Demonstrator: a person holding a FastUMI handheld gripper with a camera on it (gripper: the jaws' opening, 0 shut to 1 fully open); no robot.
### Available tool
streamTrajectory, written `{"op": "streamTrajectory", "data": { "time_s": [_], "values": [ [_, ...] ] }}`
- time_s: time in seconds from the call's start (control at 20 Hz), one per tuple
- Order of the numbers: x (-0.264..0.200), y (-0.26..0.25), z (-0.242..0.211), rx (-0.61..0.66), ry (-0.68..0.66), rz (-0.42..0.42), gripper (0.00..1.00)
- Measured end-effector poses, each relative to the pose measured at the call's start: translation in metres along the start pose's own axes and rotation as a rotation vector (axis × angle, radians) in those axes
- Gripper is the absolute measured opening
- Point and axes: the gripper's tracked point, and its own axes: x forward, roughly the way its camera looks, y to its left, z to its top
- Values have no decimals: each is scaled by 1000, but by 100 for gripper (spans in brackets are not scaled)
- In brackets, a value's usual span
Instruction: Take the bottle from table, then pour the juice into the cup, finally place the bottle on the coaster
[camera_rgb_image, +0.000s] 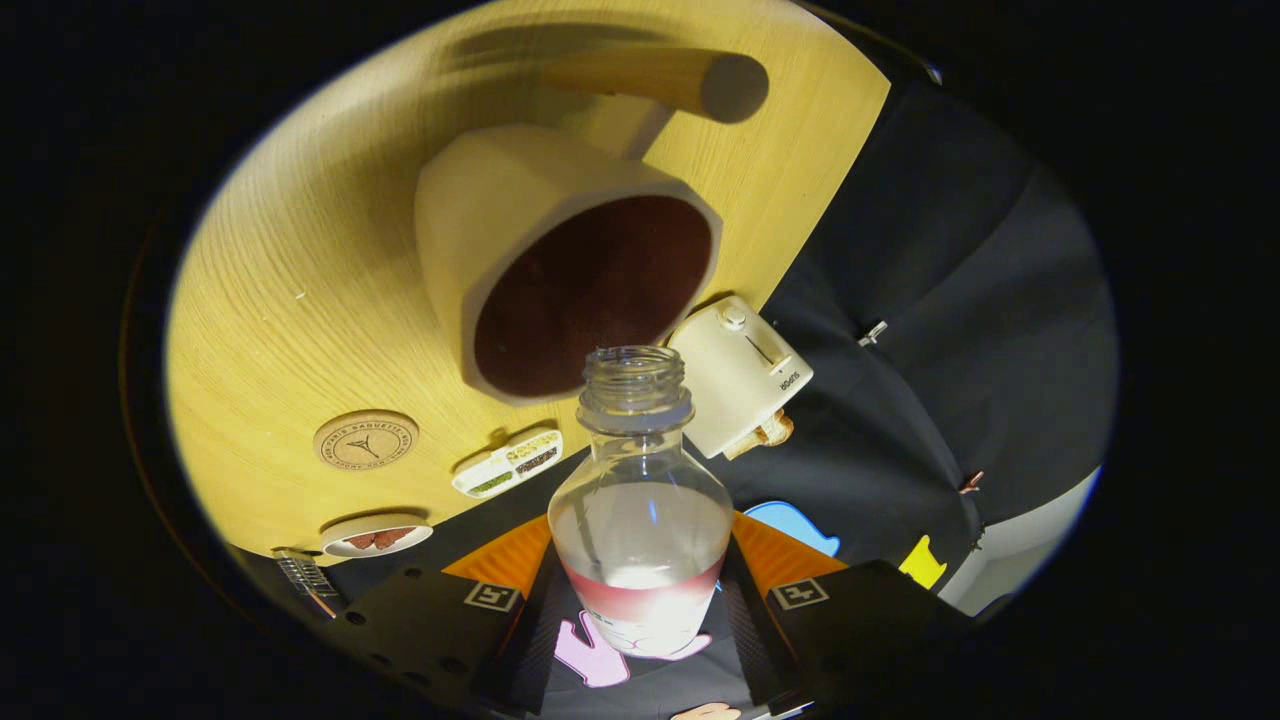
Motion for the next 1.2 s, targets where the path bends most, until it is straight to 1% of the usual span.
{"op": "streamTrajectory", "data": {
  "time_s": [0.2,0.35,0.7,0.95,1.2],
  "values": [
    [1,-8,-12,-24,9,-20,75],
    [-1,-10,-19,-15,21,-20,75],
    [-3,-12,-16,-6,21,-17,75],
    [-4,-13,-23,47,44,-13,75],
    [-18,-8,-10,152,18,-23,76]
  ]
}}
